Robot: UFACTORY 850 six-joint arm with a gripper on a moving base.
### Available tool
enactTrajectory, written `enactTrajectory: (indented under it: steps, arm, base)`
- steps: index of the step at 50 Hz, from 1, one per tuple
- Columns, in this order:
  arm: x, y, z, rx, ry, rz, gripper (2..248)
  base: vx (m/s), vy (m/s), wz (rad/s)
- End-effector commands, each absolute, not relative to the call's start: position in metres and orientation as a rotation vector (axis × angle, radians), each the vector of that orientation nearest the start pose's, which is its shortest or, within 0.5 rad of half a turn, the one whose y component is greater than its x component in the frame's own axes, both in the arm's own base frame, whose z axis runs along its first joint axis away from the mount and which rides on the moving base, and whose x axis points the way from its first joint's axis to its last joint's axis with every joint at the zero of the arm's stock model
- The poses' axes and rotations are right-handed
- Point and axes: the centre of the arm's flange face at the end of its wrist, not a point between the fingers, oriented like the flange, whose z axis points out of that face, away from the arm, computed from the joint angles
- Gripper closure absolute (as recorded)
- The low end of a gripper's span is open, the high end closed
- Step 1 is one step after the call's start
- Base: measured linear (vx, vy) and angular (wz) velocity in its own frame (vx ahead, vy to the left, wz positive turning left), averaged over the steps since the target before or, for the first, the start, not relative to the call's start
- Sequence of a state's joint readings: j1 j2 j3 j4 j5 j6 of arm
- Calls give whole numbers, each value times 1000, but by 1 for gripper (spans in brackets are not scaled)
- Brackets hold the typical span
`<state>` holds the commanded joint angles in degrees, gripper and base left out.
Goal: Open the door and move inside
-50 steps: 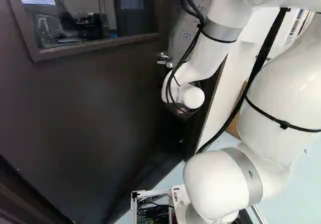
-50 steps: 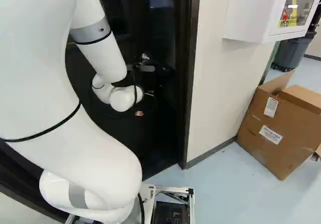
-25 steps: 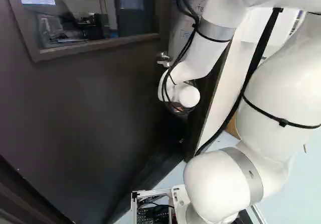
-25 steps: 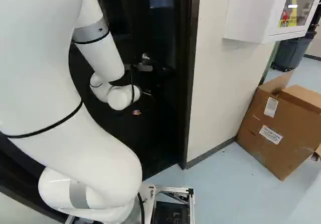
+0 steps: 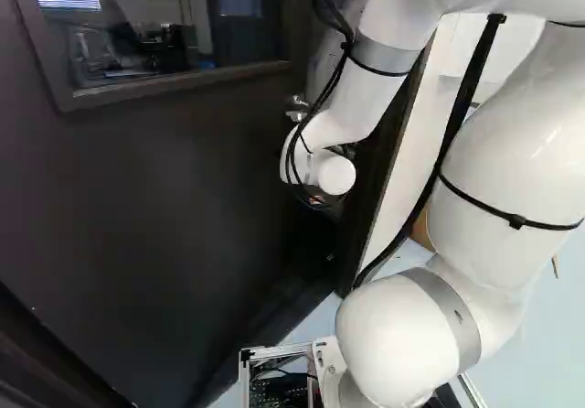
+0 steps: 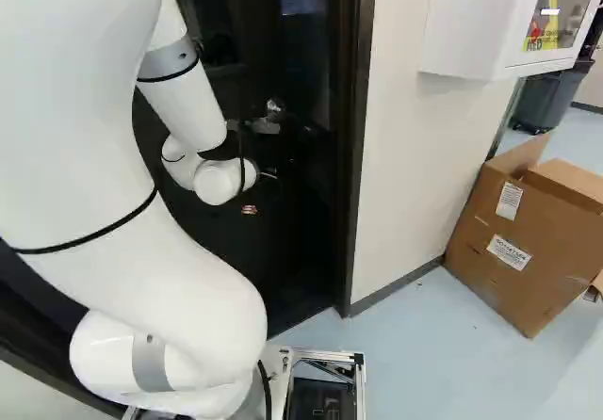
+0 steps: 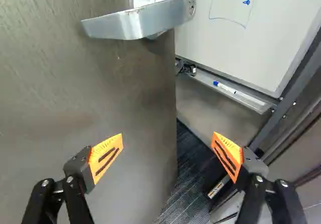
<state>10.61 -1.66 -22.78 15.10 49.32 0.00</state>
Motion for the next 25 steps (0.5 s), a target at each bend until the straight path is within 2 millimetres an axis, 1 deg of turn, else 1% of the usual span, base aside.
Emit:
enactTrajectory:
  steps: [25]
  arm:
    - [387,77,379,-2515,98,-1755,3]
  base:
    - [0,0,0]
